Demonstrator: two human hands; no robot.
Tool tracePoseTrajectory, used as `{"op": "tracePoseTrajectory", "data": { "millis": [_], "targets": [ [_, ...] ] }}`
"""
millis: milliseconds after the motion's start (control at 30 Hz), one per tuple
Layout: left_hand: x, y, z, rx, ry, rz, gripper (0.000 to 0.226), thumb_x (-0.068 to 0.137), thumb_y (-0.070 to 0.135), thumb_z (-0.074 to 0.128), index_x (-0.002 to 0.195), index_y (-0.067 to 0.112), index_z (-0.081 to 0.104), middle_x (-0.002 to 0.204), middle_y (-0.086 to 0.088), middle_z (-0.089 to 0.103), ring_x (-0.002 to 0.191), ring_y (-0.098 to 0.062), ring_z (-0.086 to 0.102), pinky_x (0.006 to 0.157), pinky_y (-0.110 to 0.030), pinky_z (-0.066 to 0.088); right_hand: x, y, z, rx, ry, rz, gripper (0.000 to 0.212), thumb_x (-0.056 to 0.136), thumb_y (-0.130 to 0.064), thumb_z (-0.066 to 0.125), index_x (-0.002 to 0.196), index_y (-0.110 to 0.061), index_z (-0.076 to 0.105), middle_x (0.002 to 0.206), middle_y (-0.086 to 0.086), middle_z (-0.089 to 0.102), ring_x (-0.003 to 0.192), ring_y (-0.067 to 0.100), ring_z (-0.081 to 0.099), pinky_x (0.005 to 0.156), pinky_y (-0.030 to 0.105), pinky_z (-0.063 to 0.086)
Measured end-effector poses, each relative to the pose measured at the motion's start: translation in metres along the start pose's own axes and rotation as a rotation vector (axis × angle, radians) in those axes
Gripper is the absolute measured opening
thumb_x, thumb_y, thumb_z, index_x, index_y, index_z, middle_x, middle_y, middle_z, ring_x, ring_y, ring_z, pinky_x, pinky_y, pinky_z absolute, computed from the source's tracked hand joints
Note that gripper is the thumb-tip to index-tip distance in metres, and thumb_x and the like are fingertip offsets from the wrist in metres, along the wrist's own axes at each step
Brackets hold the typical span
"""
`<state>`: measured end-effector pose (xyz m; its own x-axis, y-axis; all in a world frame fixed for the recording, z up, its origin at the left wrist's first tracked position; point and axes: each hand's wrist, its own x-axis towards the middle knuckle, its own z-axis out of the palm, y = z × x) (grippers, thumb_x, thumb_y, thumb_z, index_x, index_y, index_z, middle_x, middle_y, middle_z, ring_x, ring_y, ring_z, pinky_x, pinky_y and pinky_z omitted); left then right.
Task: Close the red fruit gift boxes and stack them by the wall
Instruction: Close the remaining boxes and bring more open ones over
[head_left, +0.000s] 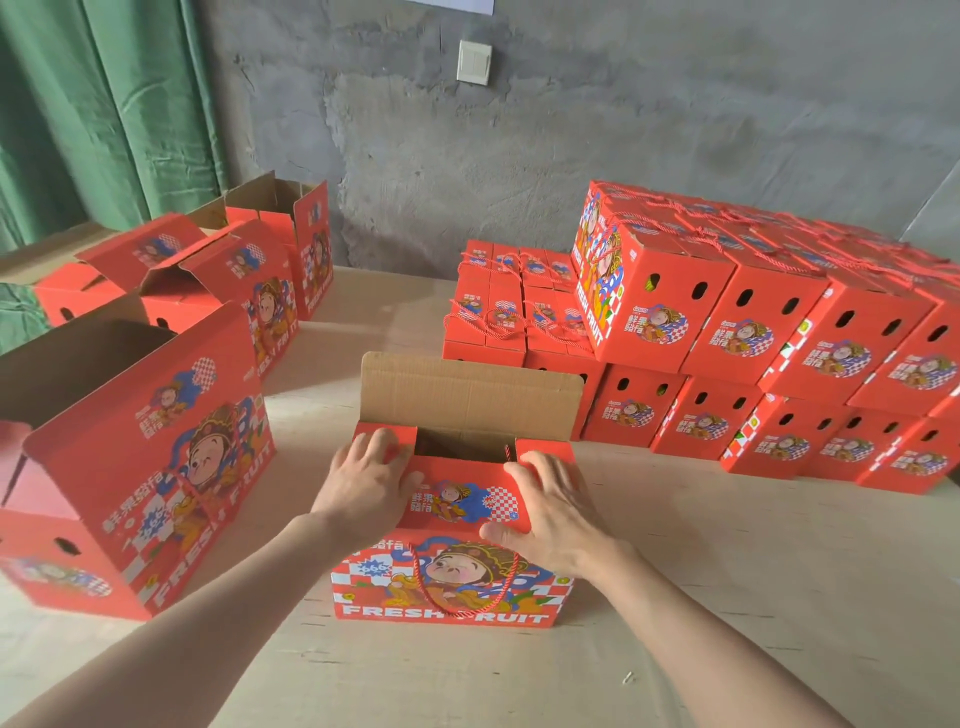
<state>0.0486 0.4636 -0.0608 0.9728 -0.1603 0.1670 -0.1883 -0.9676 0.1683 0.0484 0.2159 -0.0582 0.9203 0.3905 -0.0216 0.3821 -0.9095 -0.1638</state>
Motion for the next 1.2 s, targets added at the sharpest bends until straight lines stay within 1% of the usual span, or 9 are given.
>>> {"op": "tracePoseTrajectory", "data": {
  "millis": [133, 267, 400, 533, 667, 767, 833, 900, 1200],
  "targets": [
    [0.001, 0.017, -0.002, 0.109, -0.074, 0.088, 0.114, 0.067, 0.084, -0.016, 0.146, 0.018, 0.031, 0.134, -0.004, 0.035, 0.127, -0.025, 0.031, 0.115, -0.042, 0.015, 0.006, -0.001, -0.002, -0.034, -0.079, -0.023, 0.131, 0.053, -0.097, 0.036, 0.152, -0.019, 0.002, 0.148, 0.000, 0.014, 0.139, 0.025, 0.013, 0.115, 0.050, 0.014],
    [0.005, 0.008, 0.001, 0.126, -0.184, 0.180, 0.137, 0.044, 0.100, -0.008, 0.151, 0.019, 0.016, 0.139, -0.002, 0.025, 0.130, -0.022, 0.023, 0.115, -0.041, 0.017, 0.011, -0.001, -0.002, 0.022, 0.004, -0.041, 0.122, 0.054, -0.090, 0.053, 0.146, -0.016, 0.023, 0.133, -0.002, 0.029, 0.127, 0.020, 0.024, 0.112, 0.043, 0.024],
    [0.011, 0.006, 0.007, 0.139, -0.183, 0.189, 0.125, 0.050, 0.099, 0.027, 0.150, 0.024, 0.017, 0.135, 0.000, 0.025, 0.126, -0.020, 0.023, 0.114, -0.041, 0.018, 0.012, 0.001, -0.002, 0.008, 0.000, -0.065, 0.127, 0.050, -0.095, 0.045, 0.147, -0.017, 0.022, 0.134, -0.002, 0.029, 0.127, 0.018, 0.023, 0.112, 0.044, 0.022],
    [0.010, 0.007, 0.008, 0.133, -0.113, 0.194, 0.115, 0.049, 0.097, 0.032, 0.139, 0.026, 0.032, 0.131, 0.001, 0.033, 0.121, -0.018, 0.031, 0.107, -0.039, 0.027, 0.013, 0.002, 0.000, 0.005, 0.071, -0.055, 0.111, 0.049, -0.095, 0.047, 0.133, -0.023, 0.037, 0.114, -0.005, 0.035, 0.108, 0.011, 0.029, 0.103, 0.037, 0.027],
    [0.007, 0.009, 0.006, 0.161, -0.066, 0.192, 0.116, 0.047, 0.098, 0.029, 0.136, 0.023, 0.035, 0.131, 0.002, 0.038, 0.120, -0.019, 0.035, 0.102, -0.039, 0.030, 0.010, 0.001, 0.005, 0.007, 0.135, -0.067, 0.104, 0.050, -0.094, 0.050, 0.127, -0.025, 0.038, 0.108, -0.007, 0.039, 0.102, 0.010, 0.032, 0.097, 0.034, 0.028],
    [0.005, 0.010, 0.003, 0.164, -0.078, 0.189, 0.117, 0.049, 0.099, 0.018, 0.138, 0.024, 0.032, 0.131, 0.002, 0.038, 0.120, -0.019, 0.035, 0.101, -0.039, 0.030, 0.010, -0.002, 0.000, 0.030, 0.057, -0.044, 0.103, 0.056, -0.097, 0.030, 0.136, -0.033, 0.031, 0.114, -0.003, 0.038, 0.111, 0.014, 0.032, 0.099, 0.038, 0.023],
    [0.004, 0.012, 0.002, 0.153, -0.040, 0.185, 0.110, 0.057, 0.095, 0.006, 0.135, 0.024, 0.037, 0.130, 0.002, 0.041, 0.119, -0.019, 0.037, 0.099, -0.037, 0.033, 0.014, -0.012, -0.002, 0.033, 0.068, 0.006, 0.084, 0.071, -0.089, 0.019, 0.126, -0.030, 0.040, 0.110, -0.002, 0.038, 0.111, 0.017, 0.034, 0.093, 0.038, 0.024],
    [0.003, 0.016, 0.001, 0.147, 0.026, 0.164, 0.101, 0.065, 0.088, -0.002, 0.126, 0.022, 0.044, 0.124, 0.003, 0.046, 0.115, -0.018, 0.040, 0.093, -0.034, 0.035, 0.017, -0.027, 0.003, -0.032, 0.187, 0.034, 0.059, 0.088, -0.071, 0.025, 0.112, -0.022, 0.047, 0.109, -0.001, 0.042, 0.108, 0.020, 0.037, 0.087, 0.036, 0.026],
    [0.000, 0.022, -0.002, 0.109, 0.152, 0.152, 0.084, 0.075, 0.079, 0.013, 0.104, 0.014, 0.058, 0.098, -0.002, 0.055, 0.094, -0.025, 0.052, 0.079, -0.035, 0.041, 0.021, -0.035, 0.005, -0.098, 0.312, 0.036, 0.050, 0.098, -0.055, 0.025, 0.101, -0.015, 0.055, 0.103, 0.003, 0.052, 0.101, 0.023, 0.045, 0.087, 0.035, 0.034]
  ]
}}
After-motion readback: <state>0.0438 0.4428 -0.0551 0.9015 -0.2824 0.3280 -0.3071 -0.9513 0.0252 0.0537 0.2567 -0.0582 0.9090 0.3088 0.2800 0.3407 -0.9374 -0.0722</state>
